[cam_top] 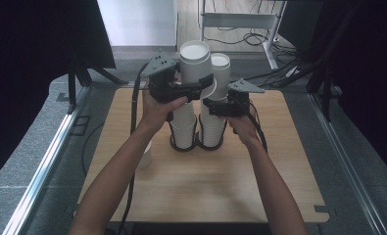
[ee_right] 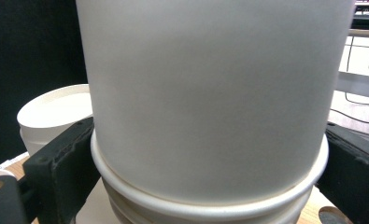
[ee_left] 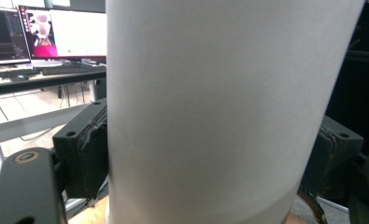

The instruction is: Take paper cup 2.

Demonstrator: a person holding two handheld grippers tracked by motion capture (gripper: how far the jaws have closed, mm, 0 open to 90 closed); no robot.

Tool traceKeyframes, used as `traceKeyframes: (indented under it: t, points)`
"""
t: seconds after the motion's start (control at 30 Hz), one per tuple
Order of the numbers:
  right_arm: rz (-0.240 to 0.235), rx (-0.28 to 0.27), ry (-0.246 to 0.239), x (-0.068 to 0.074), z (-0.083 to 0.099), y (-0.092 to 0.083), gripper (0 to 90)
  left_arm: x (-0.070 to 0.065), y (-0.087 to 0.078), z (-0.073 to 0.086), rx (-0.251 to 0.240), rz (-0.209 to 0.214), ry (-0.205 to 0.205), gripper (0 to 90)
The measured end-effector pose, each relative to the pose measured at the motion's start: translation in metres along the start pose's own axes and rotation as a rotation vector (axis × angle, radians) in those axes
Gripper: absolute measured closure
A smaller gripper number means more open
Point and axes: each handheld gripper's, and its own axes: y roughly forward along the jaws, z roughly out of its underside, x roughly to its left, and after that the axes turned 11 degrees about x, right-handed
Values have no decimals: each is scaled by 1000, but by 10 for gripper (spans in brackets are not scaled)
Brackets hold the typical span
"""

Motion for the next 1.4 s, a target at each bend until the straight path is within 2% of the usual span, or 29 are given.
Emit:
traceKeyframes:
  t: [0.27,0.43,0.6,0.63,0.77,1.0,1.17,1.4]
  points:
    - [5,-4,-8,1,0,0,30,4,-5,21,15,2,-10,168]
    - [7,-4,-7,1,0,0,30,5,-9,40,34,0,-13,168]
    - [10,-4,-7,1,0,-1,30,2,-11,52,43,7,-17,168]
    - [14,-5,-9,1,0,0,30,0,-10,60,53,23,-30,167]
    - [15,-2,-5,2,0,-1,30,-4,-8,71,73,33,-30,167]
    - [17,0,-3,3,0,-2,28,-9,-9,90,90,36,-33,167]
    - [28,-19,6,4,1,-5,23,-14,-11,103,100,43,-39,166]
    - [37,-45,6,4,5,-17,14,-22,-13,120,115,33,-22,165]
